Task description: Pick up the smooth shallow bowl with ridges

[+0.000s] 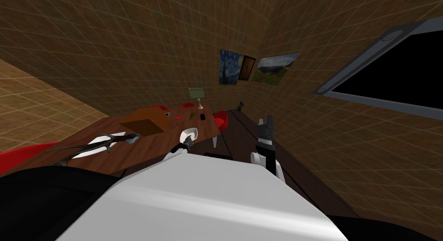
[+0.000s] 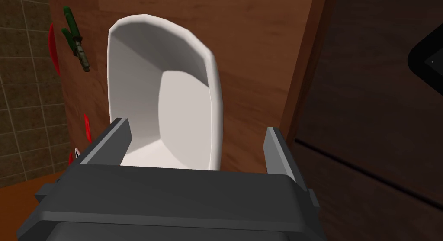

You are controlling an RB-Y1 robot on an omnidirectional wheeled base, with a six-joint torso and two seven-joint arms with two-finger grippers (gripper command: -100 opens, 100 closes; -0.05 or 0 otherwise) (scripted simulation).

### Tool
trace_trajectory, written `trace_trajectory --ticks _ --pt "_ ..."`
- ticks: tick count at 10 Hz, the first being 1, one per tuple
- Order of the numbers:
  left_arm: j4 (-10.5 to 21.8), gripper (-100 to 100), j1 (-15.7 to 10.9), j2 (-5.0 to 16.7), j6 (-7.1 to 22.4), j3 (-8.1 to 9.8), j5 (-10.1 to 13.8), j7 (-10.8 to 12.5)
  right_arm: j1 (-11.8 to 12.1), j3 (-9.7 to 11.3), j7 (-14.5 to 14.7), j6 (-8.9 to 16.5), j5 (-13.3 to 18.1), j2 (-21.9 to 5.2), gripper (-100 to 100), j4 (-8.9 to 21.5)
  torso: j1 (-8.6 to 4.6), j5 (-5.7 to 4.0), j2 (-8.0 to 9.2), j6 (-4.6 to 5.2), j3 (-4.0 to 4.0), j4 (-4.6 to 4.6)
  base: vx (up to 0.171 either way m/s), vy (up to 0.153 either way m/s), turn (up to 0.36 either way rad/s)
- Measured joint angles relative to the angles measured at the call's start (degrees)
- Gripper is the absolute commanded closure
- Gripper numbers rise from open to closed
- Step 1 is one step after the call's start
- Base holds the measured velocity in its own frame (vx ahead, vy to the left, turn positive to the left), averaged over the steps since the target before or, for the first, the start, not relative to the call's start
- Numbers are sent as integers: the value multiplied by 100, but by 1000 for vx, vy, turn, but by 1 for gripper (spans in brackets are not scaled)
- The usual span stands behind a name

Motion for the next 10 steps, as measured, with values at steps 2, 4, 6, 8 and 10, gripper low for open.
trace_trajectory --ticks 2,4,6,8,10 --pt "4 100 5 -1 9 -2 0 0 0 0 0 0 0 0 0 0 -5 -4 7 1 6 6 0 0 0" --pt "3 100 3 1 7 -1 -1 -2 0 0 0 0 0 0 0 0 -6 -2 11 -1 8 5 0 0 0" --pt "5 100 5 1 9 -1 -1 -2 0 0 0 0 0 0 0 0 -8 -4 14 -1 10 7 -9 -6 -1" --pt "-168 100 94 32 85 3 38 6 -1 0 0 0 0 0 0 0 -18 -7 31 -2 20 11 -43 -23 1" --pt "-294 0 165 38 157 4 52 12 -1 0 0 0 0 0 0 0 -18 -9 30 -1 21 13 -11 -6 2"
